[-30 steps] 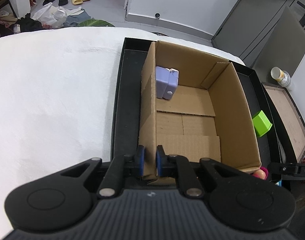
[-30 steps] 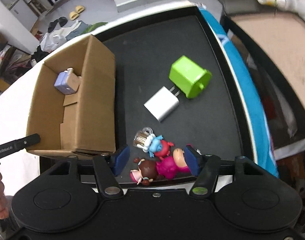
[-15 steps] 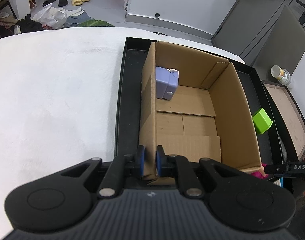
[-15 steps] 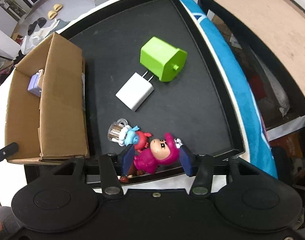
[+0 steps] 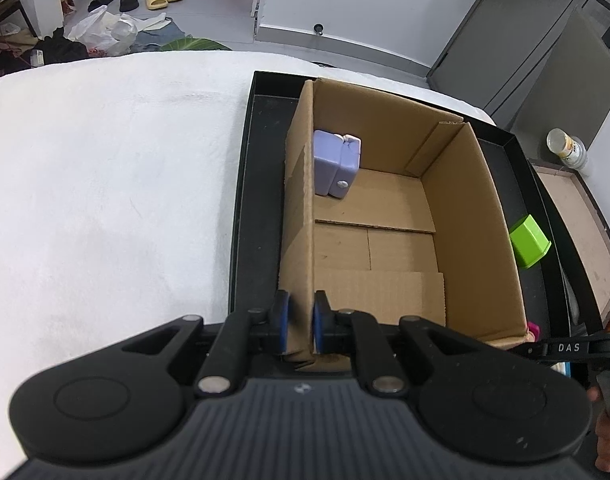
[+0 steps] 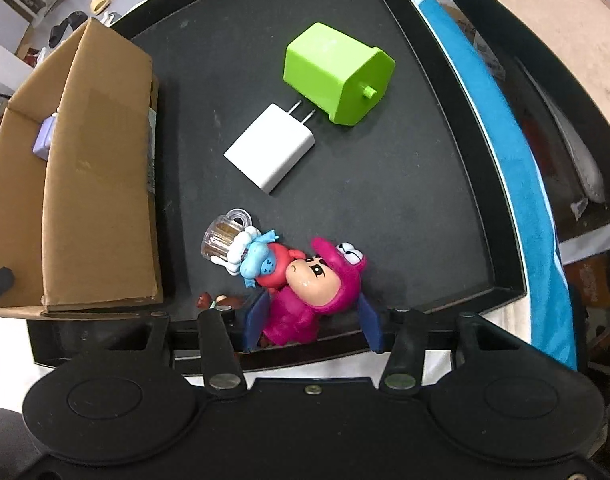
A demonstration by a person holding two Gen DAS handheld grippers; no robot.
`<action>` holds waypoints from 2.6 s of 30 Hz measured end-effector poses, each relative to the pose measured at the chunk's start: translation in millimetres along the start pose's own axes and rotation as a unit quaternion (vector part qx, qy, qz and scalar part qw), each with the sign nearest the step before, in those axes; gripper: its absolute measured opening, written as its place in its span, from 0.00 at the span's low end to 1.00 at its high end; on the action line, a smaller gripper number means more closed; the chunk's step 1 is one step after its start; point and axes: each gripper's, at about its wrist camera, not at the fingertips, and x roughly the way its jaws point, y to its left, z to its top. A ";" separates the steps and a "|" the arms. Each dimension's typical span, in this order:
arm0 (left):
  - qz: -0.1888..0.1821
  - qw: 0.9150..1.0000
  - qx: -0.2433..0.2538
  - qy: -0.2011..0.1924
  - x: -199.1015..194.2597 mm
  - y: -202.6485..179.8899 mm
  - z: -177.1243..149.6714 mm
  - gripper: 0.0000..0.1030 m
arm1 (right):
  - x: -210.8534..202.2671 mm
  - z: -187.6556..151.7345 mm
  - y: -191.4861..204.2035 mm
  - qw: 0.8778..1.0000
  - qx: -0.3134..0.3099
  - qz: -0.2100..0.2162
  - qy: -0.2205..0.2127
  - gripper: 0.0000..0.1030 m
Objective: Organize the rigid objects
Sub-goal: 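Move the right gripper back to the toys and close on the pink figurine, then lift the pink figurine with the right gripper and carry it into the box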
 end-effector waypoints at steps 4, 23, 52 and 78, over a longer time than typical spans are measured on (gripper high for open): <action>-0.004 1.000 -0.002 0.002 0.7 0.5 0.1 0.11 | -0.3 -0.6 -0.6 1.000 0.001 -0.002 -0.008 0.45; -0.004 1.000 -0.006 0.003 1.6 2.8 -0.4 0.11 | -9.0 10.8 -2.7 0.998 -0.006 -0.014 -0.065 0.27; -0.008 1.000 -0.009 0.005 5.0 2.4 -1.5 0.12 | 11.3 22.2 1.3 0.998 -0.017 -0.036 -0.057 0.34; -0.015 1.000 -0.009 0.007 1.8 4.4 1.6 0.12 | -42.4 36.2 34.6 0.991 -0.073 -0.043 -0.103 0.33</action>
